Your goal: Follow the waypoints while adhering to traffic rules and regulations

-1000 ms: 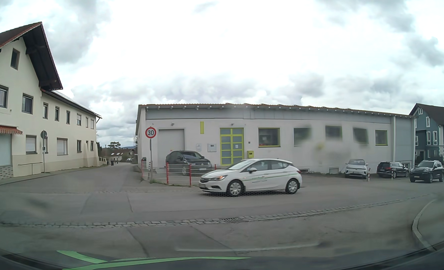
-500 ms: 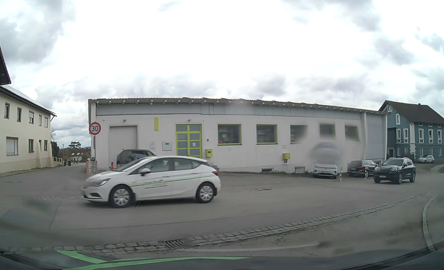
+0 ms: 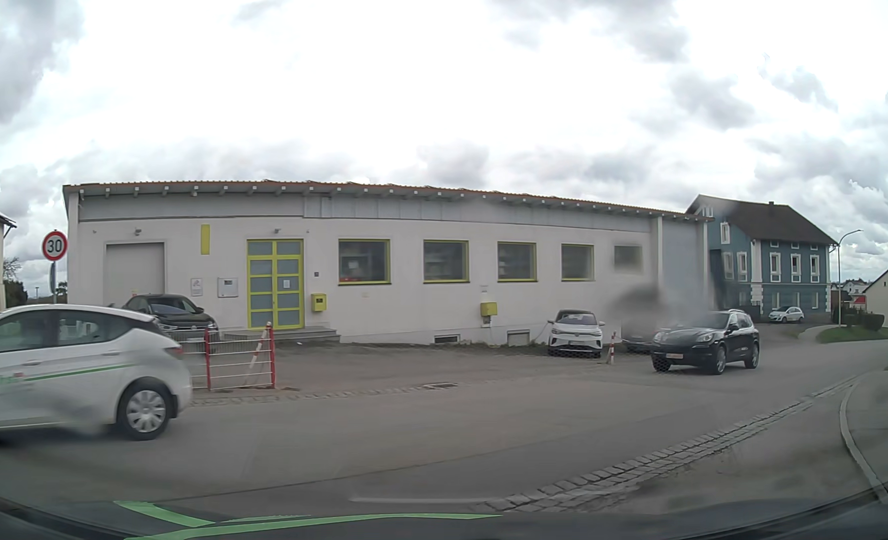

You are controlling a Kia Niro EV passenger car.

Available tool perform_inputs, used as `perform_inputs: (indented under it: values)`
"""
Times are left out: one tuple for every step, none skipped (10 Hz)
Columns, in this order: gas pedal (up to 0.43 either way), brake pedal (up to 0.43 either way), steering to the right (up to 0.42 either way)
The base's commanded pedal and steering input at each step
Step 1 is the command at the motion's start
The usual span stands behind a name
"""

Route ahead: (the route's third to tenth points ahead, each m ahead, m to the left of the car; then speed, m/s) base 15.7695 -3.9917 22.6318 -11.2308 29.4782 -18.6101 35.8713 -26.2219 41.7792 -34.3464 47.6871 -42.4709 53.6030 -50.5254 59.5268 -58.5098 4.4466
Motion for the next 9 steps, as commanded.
perform_inputs:
  values:
    - [0.000, 0.000, 0.318]
    - [0.000, 0.000, 0.326]
    - [0.000, 0.000, 0.333]
    - [0.000, 0.000, 0.335]
    - [0.000, 0.000, 0.335]
    - [0.000, 0.000, 0.335]
    - [0.000, 0.000, 0.335]
    - [0.008, 0.000, 0.332]
    - [0.039, 0.000, 0.322]
